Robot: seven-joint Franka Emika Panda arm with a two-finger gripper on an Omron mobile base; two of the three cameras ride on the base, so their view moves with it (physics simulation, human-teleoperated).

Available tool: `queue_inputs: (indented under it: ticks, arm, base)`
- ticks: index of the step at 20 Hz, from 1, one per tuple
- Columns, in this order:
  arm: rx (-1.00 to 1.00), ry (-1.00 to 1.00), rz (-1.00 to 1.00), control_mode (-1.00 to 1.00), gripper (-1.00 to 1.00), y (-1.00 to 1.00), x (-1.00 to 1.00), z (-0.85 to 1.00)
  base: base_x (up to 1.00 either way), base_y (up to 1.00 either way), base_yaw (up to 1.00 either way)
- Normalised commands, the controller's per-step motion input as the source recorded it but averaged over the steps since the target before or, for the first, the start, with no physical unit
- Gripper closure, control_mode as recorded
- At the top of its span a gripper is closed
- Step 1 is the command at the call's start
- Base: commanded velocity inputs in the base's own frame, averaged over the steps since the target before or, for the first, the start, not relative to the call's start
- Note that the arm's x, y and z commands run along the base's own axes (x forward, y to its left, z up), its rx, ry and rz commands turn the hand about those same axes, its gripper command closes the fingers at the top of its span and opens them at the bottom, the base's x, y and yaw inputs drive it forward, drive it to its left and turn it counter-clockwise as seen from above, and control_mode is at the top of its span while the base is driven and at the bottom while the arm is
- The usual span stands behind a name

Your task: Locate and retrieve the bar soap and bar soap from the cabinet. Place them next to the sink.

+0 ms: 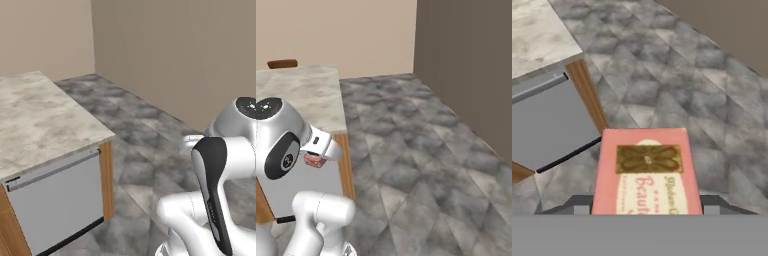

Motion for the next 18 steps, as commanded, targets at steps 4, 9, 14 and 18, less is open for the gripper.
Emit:
queue_inputs:
  ticks: [4, 9, 14, 18]
  arm:
    - [0.00, 0.00, 0.00, 1.00, 1.00, 0.00, 0.00, 0.00]
    - [0.00, 0.00, 0.00, 1.00, 1.00, 0.00, 0.00, 0.00]
    - [0.00, 0.00, 0.00, 1.00, 1.00, 0.00, 0.00, 0.00]
    - [0.00, 0.00, 0.00, 1.00, 1.00, 0.00, 0.00, 0.00]
  base:
    - [0.35, 0.62, 0.21]
    - [0.31, 0.76, 0.13]
    - [0.17, 0.81, 0.08]
    - [0.04, 0.70, 0.05]
